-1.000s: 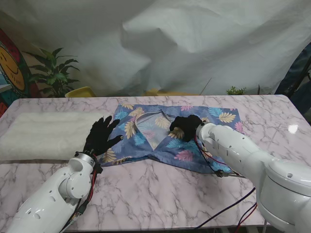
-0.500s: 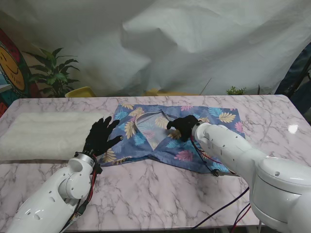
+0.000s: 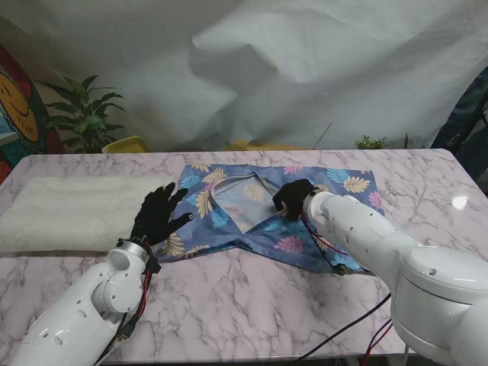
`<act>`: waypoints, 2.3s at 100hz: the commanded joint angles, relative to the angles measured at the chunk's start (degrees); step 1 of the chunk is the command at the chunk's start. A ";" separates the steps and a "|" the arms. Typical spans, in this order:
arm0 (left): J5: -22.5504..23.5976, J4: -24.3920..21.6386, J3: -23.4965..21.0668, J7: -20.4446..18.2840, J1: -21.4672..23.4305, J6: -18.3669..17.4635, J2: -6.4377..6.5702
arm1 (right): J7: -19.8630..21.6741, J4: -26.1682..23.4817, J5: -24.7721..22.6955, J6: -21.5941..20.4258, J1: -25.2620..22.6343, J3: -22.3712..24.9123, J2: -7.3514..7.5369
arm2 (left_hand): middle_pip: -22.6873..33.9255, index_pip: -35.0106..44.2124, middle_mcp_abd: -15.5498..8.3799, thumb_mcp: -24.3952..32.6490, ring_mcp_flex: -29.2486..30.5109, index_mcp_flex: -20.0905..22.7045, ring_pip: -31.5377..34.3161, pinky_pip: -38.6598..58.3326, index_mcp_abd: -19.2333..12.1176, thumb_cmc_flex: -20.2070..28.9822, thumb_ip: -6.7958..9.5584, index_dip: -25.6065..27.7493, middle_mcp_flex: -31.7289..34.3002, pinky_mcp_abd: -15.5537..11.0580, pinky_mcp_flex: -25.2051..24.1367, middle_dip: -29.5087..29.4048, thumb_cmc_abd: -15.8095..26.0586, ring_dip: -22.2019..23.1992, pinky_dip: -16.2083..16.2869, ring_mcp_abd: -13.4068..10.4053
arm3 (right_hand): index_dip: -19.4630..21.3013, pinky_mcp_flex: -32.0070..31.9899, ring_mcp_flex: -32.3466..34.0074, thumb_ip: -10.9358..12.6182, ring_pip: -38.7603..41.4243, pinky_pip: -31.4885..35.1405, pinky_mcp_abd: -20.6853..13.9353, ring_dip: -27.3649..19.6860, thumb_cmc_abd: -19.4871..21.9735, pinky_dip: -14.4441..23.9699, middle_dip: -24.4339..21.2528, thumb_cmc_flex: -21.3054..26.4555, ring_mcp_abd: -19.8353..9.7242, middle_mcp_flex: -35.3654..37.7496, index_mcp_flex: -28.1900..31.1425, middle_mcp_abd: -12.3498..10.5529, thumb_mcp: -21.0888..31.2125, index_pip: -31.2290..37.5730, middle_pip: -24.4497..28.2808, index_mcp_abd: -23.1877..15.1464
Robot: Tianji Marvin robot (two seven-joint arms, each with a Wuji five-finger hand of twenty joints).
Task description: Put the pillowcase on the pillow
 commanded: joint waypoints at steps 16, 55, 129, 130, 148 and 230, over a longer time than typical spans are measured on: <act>-0.19 0.13 0.35 -0.42 -0.22 -0.26 -0.14 | 1.61 -9.60 -6.49 8.42 -0.37 1.34 4.94 | -0.72 0.42 0.46 -0.17 -0.26 1.48 1.52 0.94 0.03 1.23 1.52 0.63 -1.71 -0.53 -0.90 0.23 1.52 0.57 1.83 -1.09 | -5.67 -10.83 -17.23 -3.83 -21.35 -7.73 5.97 -10.48 1.47 -0.10 -12.88 -5.93 9.68 -11.38 5.96 1.97 -7.36 13.07 -15.62 -14.77; -0.39 0.31 0.36 0.04 -0.25 -0.59 -0.24 | 9.19 -20.66 -12.58 12.78 -0.41 2.95 10.59 | -0.69 0.44 0.44 -0.22 -0.31 1.52 1.45 1.24 -0.07 1.01 1.52 0.68 -1.68 -0.37 -1.04 0.16 1.72 0.72 2.97 -0.90 | 13.88 -24.08 -22.53 -4.14 -68.72 -26.87 20.10 -32.72 1.56 -12.75 -31.25 -6.93 30.23 -2.86 9.44 2.31 -8.29 16.30 -35.33 -22.82; -0.07 -0.47 -0.52 0.07 0.32 0.17 -0.21 | -5.55 -39.33 -24.55 13.31 -19.58 35.64 16.24 | -0.08 0.81 -0.11 -0.17 0.03 2.44 2.18 1.51 -0.04 1.19 1.53 0.82 -1.28 0.00 -1.17 1.52 1.92 1.16 4.56 -0.30 | 43.34 1.82 1.75 1.95 -34.05 -17.84 12.41 -10.57 -4.16 -13.19 -20.50 14.37 20.26 7.82 2.51 4.16 -0.32 28.23 -12.17 -7.59; -0.07 -0.48 -0.55 0.07 0.32 0.17 -0.21 | -5.59 -39.79 -24.97 13.31 -19.85 35.94 16.35 | -0.07 0.80 -0.12 -0.16 0.02 2.42 2.19 1.51 -0.04 1.20 1.53 0.81 -1.27 -0.01 -1.18 1.54 1.94 1.16 4.58 -0.30 | 43.07 1.90 1.73 1.96 -34.03 -17.79 12.25 -10.56 -4.18 -13.19 -20.52 14.38 20.23 7.79 2.23 4.17 -0.27 28.03 -12.15 -7.50; 0.23 -1.39 -1.86 -1.24 0.63 -0.35 0.12 | -6.61 -46.87 -32.19 13.85 -23.40 39.82 17.94 | 1.33 1.02 -0.20 -0.18 0.16 2.93 2.45 1.49 -0.07 1.32 1.52 0.83 0.07 -0.01 -1.19 2.33 1.83 1.12 4.83 -0.51 | 34.13 2.87 1.42 1.53 -33.81 -17.70 9.90 -10.30 -4.57 -13.79 -20.58 14.10 19.54 7.42 -0.79 4.31 1.59 27.57 -11.81 -7.48; 6.80 -13.97 -20.68 -25.86 6.16 -7.77 4.95 | -5.47 -60.24 -43.65 15.34 -29.58 47.07 19.67 | 0.76 0.15 -1.44 -1.20 -0.61 1.11 0.94 -0.32 0.19 -10.30 0.77 0.08 -0.57 -0.72 -0.82 0.48 -4.19 0.25 3.14 -0.24 | 27.04 2.67 2.22 1.19 -34.61 -18.20 7.79 -9.28 -3.97 -13.88 -20.34 13.20 18.52 8.40 -1.42 4.28 2.04 28.46 -13.27 -8.84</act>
